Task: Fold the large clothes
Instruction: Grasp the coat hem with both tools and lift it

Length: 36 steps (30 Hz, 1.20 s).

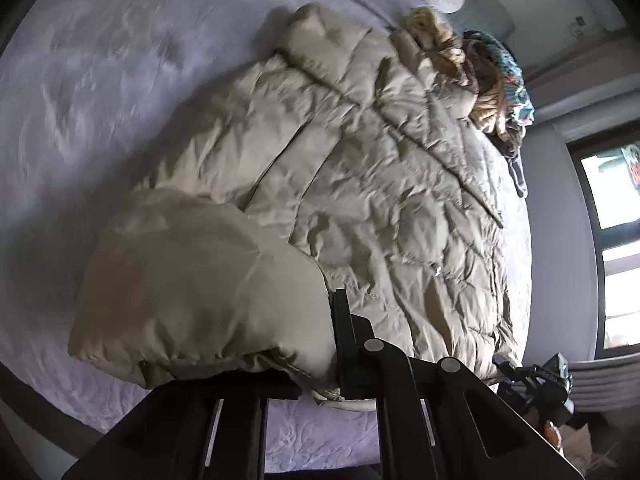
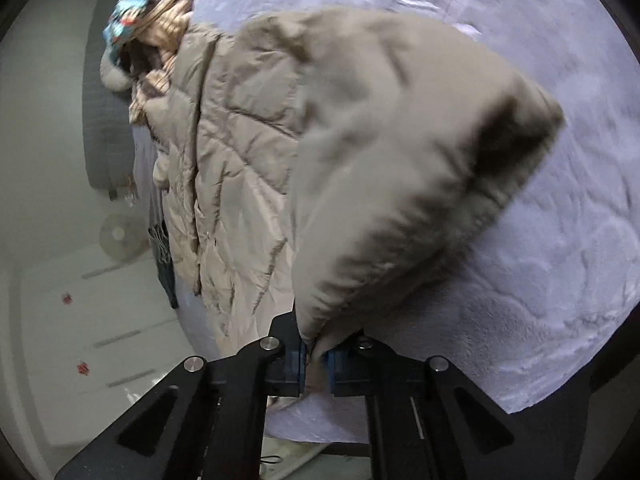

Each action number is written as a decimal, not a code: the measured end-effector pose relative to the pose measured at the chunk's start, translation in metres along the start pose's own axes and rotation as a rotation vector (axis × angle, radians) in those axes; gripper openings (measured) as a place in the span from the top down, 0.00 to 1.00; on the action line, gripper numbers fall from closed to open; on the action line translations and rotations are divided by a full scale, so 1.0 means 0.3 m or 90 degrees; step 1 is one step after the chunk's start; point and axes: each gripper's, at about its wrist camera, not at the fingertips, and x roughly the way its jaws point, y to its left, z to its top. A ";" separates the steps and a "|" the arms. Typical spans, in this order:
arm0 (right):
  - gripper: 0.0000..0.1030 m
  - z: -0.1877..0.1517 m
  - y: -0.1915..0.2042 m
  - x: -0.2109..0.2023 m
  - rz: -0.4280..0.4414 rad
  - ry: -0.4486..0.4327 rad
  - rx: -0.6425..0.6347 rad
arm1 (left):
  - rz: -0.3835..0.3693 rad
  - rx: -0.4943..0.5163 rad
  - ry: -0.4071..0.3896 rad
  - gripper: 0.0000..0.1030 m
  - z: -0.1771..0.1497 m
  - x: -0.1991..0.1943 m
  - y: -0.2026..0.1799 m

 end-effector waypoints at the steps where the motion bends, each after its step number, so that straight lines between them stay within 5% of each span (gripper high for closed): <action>1: 0.93 0.006 0.020 -0.001 -0.007 0.001 -0.016 | 0.000 0.005 -0.006 0.88 0.008 -0.011 -0.011; 10: 0.94 0.147 0.367 -0.036 -0.041 -0.022 -0.201 | 0.005 0.060 -0.083 0.88 0.197 -0.127 -0.197; 22: 0.94 0.449 0.910 0.043 -0.061 -0.058 -0.428 | 0.062 0.094 -0.187 0.88 0.647 -0.114 -0.448; 27: 0.94 0.601 1.029 0.173 -0.071 -0.059 -0.422 | 0.091 0.091 -0.172 0.88 0.854 0.027 -0.452; 36: 0.94 0.780 0.991 0.442 -0.124 -0.060 -0.344 | 0.154 0.107 -0.076 0.88 1.082 0.403 -0.381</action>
